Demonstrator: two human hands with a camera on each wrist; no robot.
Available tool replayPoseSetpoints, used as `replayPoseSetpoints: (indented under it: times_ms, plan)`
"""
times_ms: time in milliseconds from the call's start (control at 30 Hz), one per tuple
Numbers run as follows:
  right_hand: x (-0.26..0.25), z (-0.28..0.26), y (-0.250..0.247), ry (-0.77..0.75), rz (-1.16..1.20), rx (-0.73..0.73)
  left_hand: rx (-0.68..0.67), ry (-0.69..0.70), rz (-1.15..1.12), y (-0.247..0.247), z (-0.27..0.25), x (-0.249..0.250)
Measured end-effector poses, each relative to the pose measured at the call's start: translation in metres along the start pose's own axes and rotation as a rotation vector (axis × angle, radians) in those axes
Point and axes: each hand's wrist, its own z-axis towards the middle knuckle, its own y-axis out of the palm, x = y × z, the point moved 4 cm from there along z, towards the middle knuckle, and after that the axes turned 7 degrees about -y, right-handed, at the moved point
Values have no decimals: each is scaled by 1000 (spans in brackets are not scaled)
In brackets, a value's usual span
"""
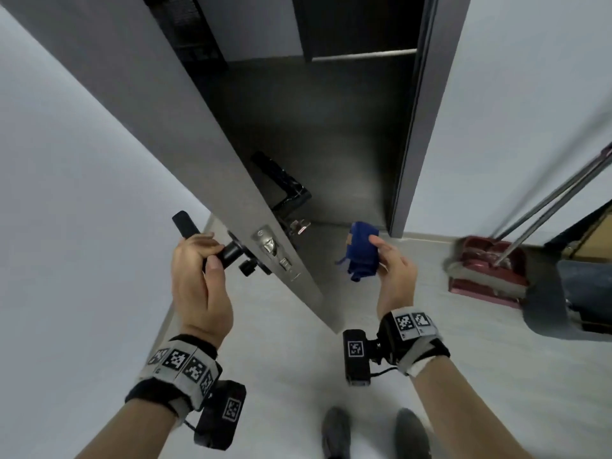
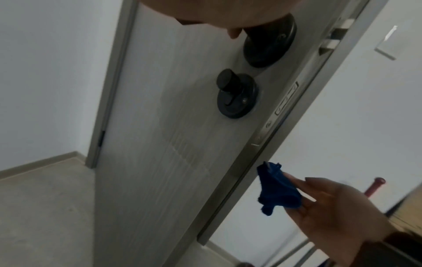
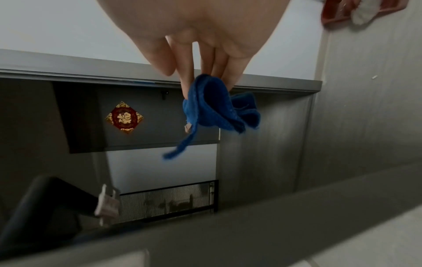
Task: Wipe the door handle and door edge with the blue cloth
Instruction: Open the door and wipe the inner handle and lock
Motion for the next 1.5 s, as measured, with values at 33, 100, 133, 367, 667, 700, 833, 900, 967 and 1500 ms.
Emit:
replayPoseSetpoints:
  times_ms: [33, 100, 133, 367, 667, 700, 833, 900, 967, 1500]
  plan:
    - [-8, -1, 4, 2, -12, -25, -2, -16, 27, -8, -5, -2]
    - [-21, -6, 16, 16, -33, -81, 10, -56, 79, -24, -16, -5]
    - [-25, -11, 24, 11, -45, -105, 29, -97, 99, -32, -23, -8]
    - [2, -56, 63, -71, -328, -377, 134, -354, 116, -85, -60, -34]
    - [-9, -133, 142, -101, -264, -634, 252, -558, 40, -159, -71, -43]
    - [-16, -140, 156, -129, -256, -667, 280, -589, 18, -170, -71, -44]
    - [-44, -174, 209, -218, -234, -835, 365, -507, -66, -202, -69, -26]
    - [-50, -196, 233, -279, -310, -955, 329, -449, -106, -210, -66, -23]
    - [-44, -217, 253, -363, -433, -1067, 312, -417, -126, -217, -63, -28]
    - [19, -300, 310, -1166, -808, -1409, 320, -662, -84, -275, -82, -61]
